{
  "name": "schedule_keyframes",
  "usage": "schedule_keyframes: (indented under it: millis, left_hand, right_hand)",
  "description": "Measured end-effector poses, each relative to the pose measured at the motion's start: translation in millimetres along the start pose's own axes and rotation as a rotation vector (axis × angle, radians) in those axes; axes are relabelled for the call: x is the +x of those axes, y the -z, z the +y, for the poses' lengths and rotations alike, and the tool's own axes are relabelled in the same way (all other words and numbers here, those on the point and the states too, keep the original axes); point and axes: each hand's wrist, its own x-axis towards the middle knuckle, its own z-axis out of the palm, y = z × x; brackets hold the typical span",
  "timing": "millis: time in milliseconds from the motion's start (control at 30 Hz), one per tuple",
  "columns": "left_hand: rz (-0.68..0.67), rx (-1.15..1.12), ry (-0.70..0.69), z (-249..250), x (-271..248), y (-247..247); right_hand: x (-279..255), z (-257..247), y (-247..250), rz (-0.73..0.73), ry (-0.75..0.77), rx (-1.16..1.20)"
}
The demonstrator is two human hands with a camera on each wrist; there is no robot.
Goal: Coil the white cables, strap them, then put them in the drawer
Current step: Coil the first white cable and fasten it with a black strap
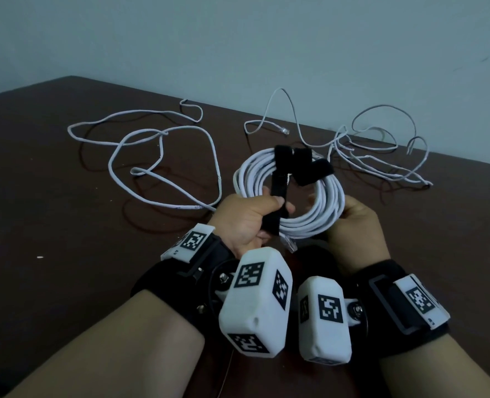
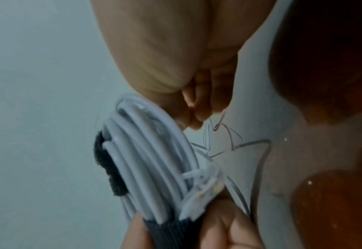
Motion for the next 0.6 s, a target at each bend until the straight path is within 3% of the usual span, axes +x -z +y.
schedule_keyframes:
  millis: [133, 233, 300, 367, 467, 600]
  left_hand:
    - [0.089, 0.070, -0.132, -7, 4, 2]
    - [0.179, 0.181, -0.245, -11, 5, 1]
    - [0.227, 0.258, -0.309, -14, 6, 1]
    - [0.239, 0.300, -0.366, -15, 5, -1]
    - [0.260, 0.375, -0.406, -17, 7, 2]
    - [0.275, 0.430, -0.396, -17, 8, 2]
  right_hand:
    - [6, 8, 3, 0.242, 0.034, 0.047]
    - [6, 3, 4, 0.417, 0.188, 0.086]
    - [-1, -3, 2, 0.339, 0.333, -0.009]
    - [-6, -7, -5, 0.125, 0.400, -0.216]
    - [-1, -6, -12, -0.035, 0.338, -0.468]
    - [2, -9, -11, -0.061, 0.295, -0.606]
